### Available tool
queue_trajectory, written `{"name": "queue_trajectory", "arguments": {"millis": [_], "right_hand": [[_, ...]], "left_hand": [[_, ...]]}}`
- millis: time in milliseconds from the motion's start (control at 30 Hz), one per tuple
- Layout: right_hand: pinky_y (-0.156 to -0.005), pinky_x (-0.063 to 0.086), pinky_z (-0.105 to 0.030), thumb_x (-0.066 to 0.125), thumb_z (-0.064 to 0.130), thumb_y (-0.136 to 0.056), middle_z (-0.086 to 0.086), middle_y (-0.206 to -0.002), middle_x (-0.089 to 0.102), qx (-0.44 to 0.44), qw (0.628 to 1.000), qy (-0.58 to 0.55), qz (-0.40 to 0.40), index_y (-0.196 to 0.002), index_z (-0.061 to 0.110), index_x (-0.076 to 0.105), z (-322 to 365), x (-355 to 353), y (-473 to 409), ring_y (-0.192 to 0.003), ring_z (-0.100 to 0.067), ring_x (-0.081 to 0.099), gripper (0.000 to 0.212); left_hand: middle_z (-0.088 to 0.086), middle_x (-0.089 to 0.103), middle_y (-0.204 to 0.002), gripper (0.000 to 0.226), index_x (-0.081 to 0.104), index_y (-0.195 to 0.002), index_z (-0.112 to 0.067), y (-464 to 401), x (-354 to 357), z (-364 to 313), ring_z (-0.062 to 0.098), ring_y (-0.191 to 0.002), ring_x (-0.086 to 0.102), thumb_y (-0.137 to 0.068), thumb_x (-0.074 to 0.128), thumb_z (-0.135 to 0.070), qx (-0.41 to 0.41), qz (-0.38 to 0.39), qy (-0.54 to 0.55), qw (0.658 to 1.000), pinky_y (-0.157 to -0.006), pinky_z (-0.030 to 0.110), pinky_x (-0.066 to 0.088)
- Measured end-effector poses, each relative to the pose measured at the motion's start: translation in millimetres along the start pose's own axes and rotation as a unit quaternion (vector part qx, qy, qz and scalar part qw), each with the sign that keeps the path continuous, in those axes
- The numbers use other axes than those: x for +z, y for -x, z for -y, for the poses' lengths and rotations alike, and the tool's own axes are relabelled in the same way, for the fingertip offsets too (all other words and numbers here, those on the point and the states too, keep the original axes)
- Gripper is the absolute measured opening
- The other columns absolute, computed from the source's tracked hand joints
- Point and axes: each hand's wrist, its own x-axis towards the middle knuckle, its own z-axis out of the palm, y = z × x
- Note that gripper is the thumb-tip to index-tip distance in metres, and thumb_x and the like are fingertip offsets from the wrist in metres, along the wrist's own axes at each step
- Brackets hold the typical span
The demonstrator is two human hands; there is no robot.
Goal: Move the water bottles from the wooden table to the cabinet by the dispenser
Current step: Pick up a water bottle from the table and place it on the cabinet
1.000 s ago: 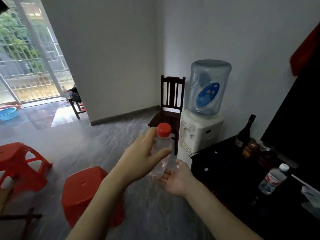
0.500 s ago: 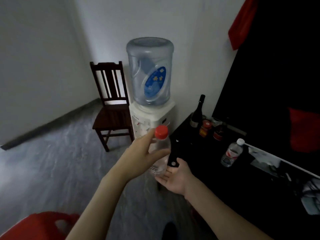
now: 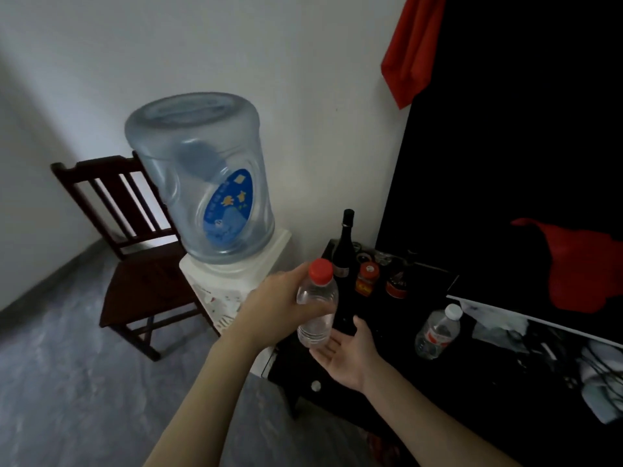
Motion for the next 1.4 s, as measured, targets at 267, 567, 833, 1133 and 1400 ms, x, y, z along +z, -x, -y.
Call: {"name": "queue_trajectory", "arguments": {"millis": [267, 567, 833, 1133, 1400], "right_hand": [[-0.096, 0.042, -0.044, 0.033, 0.061, -0.098, -0.028, -0.139, 0.049, 0.006, 0.999, -0.029, -0.022, -0.143, -0.003, 0.043, 25, 20, -64, -0.129, -0.039, 0.048, 0.079], [-0.109, 0.037, -0.043, 0.034, 0.059, -0.099, -0.029, -0.133, 0.053, -0.049, 0.99, -0.118, -0.066, -0.139, -0.004, 0.046, 53, 49, -104, -0.125, -0.039, 0.052, 0.075], [-0.087, 0.053, -0.041, 0.037, 0.056, -0.1, -0.027, -0.117, 0.062, -0.068, 0.975, -0.169, -0.125, -0.13, -0.005, 0.053, 82, 15, -109, -0.099, -0.036, 0.064, 0.07], [-0.119, 0.021, -0.043, 0.032, 0.053, -0.102, -0.017, -0.153, 0.039, -0.061, 0.96, -0.155, -0.226, -0.143, 0.004, 0.043, 107, -38, -118, -0.146, -0.028, 0.029, 0.064], [-0.118, 0.026, -0.045, 0.028, 0.052, -0.104, -0.015, -0.157, 0.034, -0.092, 0.963, -0.148, -0.207, -0.149, 0.005, 0.038, 115, -73, -117, -0.145, -0.03, 0.03, 0.066]], "left_hand": [[-0.035, 0.059, -0.087, 0.051, 0.05, -0.121, -0.055, -77, 4, 55, -0.014, -0.081, 0.057, -0.075, 0.065, -0.07, 0.027, 0.083, -0.04, 0.995, -0.066, 0.011, 0.042], [-0.032, 0.066, -0.093, 0.04, 0.06, -0.114, -0.049, -157, 2, 98, -0.018, -0.093, 0.059, -0.078, 0.076, -0.054, 0.099, 0.172, 0.002, 0.98, -0.071, 0.002, 0.044], [-0.018, 0.072, -0.107, 0.04, 0.064, -0.116, -0.036, -199, 51, 87, -0.001, -0.099, 0.068, -0.081, 0.079, -0.048, 0.137, 0.258, 0.078, 0.953, -0.089, 0.035, 0.059], [-0.012, 0.071, -0.092, 0.042, 0.066, -0.106, -0.029, -205, 138, 78, 0.004, -0.084, 0.068, -0.072, 0.074, -0.053, 0.082, 0.242, 0.101, 0.962, -0.079, 0.039, 0.059], [-0.008, 0.072, -0.105, 0.043, 0.063, -0.12, -0.027, -210, 185, 72, 0.015, -0.097, 0.069, -0.08, 0.078, -0.036, 0.038, 0.243, 0.076, 0.966, -0.086, 0.044, 0.058]]}}
